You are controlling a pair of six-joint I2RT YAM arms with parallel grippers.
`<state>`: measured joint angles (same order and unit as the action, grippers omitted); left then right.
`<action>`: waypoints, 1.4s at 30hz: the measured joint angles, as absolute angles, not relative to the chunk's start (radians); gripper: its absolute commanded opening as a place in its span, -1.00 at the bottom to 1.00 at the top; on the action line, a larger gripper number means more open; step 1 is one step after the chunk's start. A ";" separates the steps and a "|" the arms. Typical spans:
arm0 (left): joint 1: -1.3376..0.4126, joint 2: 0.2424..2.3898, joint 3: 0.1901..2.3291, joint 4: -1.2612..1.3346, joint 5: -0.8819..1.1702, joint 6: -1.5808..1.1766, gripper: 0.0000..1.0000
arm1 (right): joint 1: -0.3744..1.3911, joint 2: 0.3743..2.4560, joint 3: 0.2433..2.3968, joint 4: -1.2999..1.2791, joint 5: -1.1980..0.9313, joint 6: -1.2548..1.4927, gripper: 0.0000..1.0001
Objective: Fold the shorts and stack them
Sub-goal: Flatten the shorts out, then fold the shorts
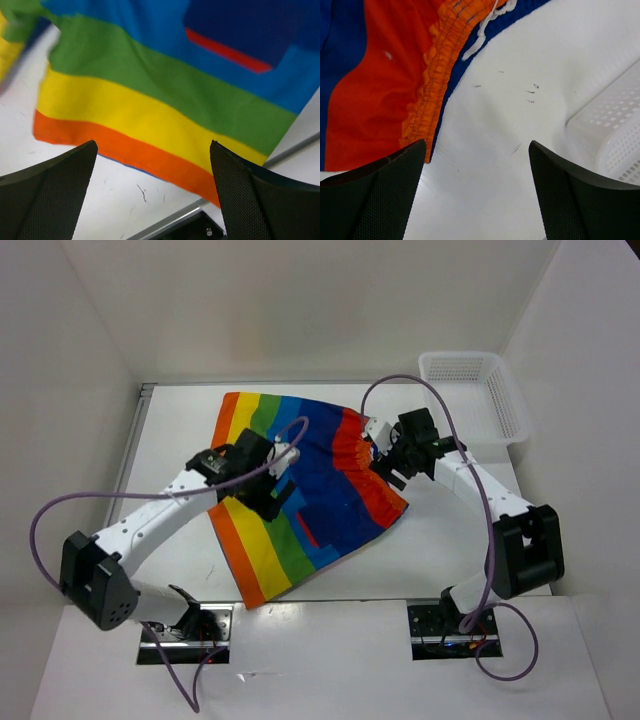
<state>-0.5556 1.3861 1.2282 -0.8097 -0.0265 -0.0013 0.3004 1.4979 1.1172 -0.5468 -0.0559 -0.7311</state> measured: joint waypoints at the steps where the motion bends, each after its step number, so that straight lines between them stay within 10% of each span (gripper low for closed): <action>1: -0.577 1.358 1.178 -0.811 -0.035 -0.002 1.00 | 0.306 1.478 1.102 -0.545 -0.051 -0.746 0.70; 11: -0.747 0.734 0.847 -0.896 0.094 -0.002 1.00 | 0.315 1.380 0.987 -0.543 -0.025 -0.809 0.67; 42: -0.961 1.217 0.710 -0.836 0.112 -0.004 0.87 | 0.315 1.371 0.915 -0.456 0.065 -0.808 0.72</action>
